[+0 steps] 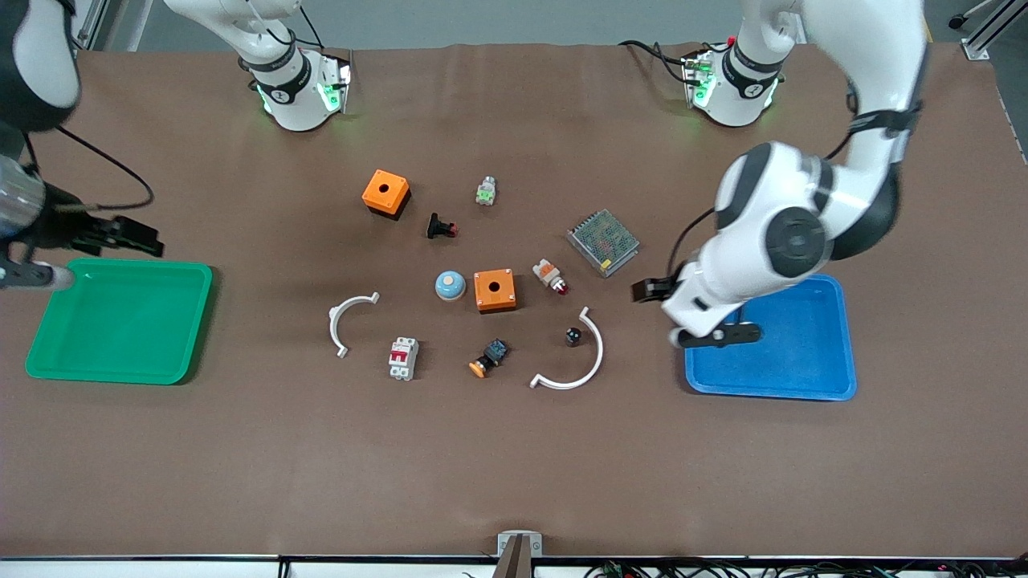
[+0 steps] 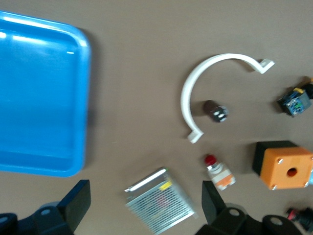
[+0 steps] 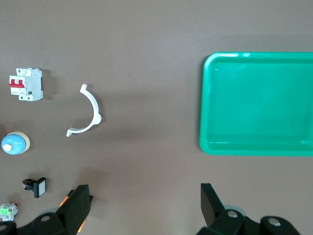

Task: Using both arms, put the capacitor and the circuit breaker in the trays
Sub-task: 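Reach the right gripper toward the breaker while the left gripper reaches the capacitor, then grasp the breaker with the right gripper while the left gripper grasps the capacitor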

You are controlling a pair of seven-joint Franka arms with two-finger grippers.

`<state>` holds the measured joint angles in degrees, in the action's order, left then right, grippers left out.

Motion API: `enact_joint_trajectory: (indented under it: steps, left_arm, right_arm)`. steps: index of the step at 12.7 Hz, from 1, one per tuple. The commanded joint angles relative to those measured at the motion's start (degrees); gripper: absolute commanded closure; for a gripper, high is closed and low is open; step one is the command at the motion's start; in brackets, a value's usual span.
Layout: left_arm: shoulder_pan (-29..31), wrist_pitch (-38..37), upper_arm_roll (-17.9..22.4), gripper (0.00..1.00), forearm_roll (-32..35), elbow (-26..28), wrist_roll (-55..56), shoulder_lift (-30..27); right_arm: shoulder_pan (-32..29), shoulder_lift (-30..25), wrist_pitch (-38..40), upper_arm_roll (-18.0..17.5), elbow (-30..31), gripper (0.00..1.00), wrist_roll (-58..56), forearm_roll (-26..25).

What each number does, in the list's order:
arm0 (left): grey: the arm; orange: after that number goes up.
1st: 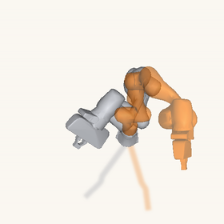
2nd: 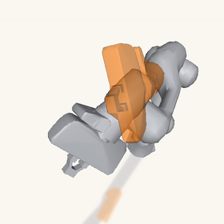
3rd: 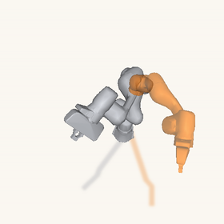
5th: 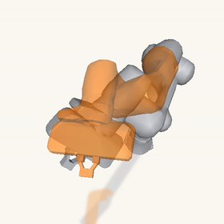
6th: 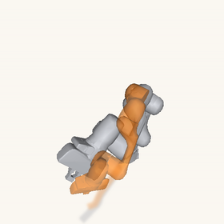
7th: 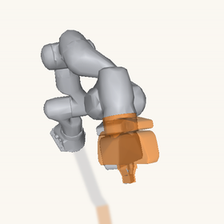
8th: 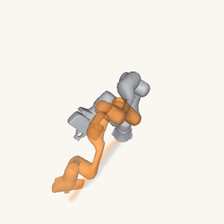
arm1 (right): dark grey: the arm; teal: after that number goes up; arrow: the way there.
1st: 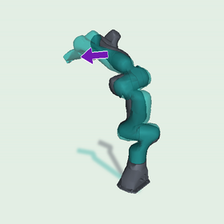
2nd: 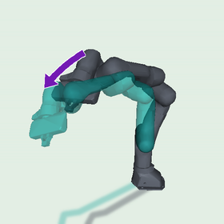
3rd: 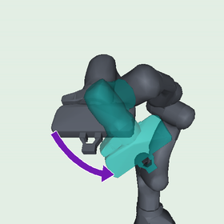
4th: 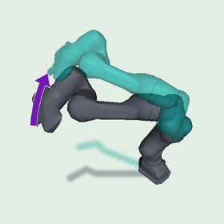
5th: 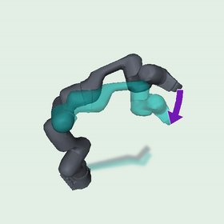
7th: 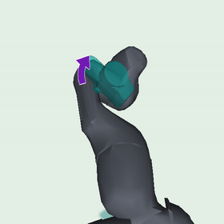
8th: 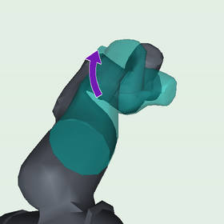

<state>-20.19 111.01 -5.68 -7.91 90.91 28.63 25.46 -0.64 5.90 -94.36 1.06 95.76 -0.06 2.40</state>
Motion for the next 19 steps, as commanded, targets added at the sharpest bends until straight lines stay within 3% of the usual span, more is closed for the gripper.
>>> enact_joint_trajectory:
  steps: [1, 4, 8, 12, 18, 19]
  left_arm:
    - [-4.05, 5.16, 0.49, 0.00, -0.09, -5.20, 8.68, 6.60]
    - [-6.79, 11.58, 0.93, 0.00, 2.10, -9.51, 13.64, 14.16]
    - [-8.72, 19.85, 1.02, 0.00, 2.81, -9.79, 15.48, 18.92]
    - [-9.77, 20.57, 0.84, 0.00, 7.21, -9.52, 15.66, 20.51]
    - [-10.48, 20.13, 0.93, 0.01, 7.38, -9.00, 15.66, 21.04]
    - [-10.48, 19.78, 0.93, 0.04, 7.38, -8.82, 15.66, 21.13]
  right_arm:
    - [3.00, 0.77, -0.37, -0.45, -0.32, 0.00, 8.02, 6.62]
    - [13.44, 4.10, -11.33, -0.45, 3.63, 0.00, 18.74, 7.27]
    - [22.68, 14.64, -22.94, -0.36, 1.54, 0.00, 22.30, 7.01]
    - [25.51, 23.87, -30.95, -0.27, -1.45, 0.00, 23.00, 6.74]
    - [25.77, 31.44, -35.00, -0.10, -5.32, 0.00, 23.09, 1.65]
    - [25.77, 32.41, -36.75, -0.09, -5.41, 0.00, 23.09, 1.30]
